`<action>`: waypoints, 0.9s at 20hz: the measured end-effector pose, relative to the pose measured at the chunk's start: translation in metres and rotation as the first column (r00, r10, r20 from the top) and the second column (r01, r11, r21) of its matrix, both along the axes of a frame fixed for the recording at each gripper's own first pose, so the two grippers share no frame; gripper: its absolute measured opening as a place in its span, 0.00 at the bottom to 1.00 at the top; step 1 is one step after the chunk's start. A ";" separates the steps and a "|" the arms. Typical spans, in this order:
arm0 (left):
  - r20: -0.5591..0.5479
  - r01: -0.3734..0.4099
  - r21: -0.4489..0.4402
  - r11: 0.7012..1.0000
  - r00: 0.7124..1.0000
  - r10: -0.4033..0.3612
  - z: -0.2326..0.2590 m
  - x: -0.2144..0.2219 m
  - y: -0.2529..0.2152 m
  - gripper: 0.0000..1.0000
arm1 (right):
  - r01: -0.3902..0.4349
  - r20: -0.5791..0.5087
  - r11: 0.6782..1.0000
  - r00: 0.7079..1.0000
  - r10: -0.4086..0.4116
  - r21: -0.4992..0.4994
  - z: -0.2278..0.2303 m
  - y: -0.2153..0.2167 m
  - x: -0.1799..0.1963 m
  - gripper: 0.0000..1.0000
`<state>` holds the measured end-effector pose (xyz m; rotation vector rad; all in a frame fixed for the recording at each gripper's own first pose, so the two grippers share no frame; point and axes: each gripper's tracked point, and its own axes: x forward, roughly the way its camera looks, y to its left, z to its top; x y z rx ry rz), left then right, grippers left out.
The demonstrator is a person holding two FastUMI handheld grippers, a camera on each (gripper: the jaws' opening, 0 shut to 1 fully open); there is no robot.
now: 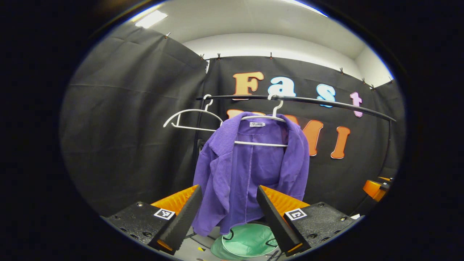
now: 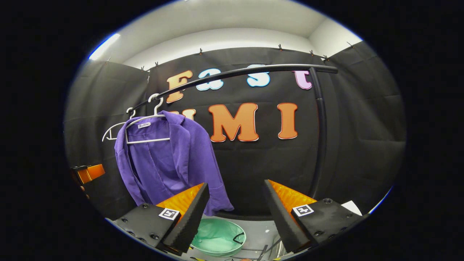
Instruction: Grasp the clothes on the hanger with both hands and then place them into the laundry hamper below.
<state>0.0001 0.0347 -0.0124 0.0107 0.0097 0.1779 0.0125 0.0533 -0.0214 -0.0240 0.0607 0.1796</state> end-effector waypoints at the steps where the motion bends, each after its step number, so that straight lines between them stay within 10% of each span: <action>1: -0.005 -0.011 0.004 1.000 1.000 0.011 0.000 0.003 0.005 0.92 | -0.010 -0.003 1.000 1.000 0.010 0.006 -0.001 0.007 0.004 0.96; 18: -0.067 -0.027 0.023 0.999 0.997 0.028 -0.040 0.129 0.040 0.95 | -0.155 -0.008 0.988 0.988 0.155 0.017 -0.025 0.177 0.138 0.98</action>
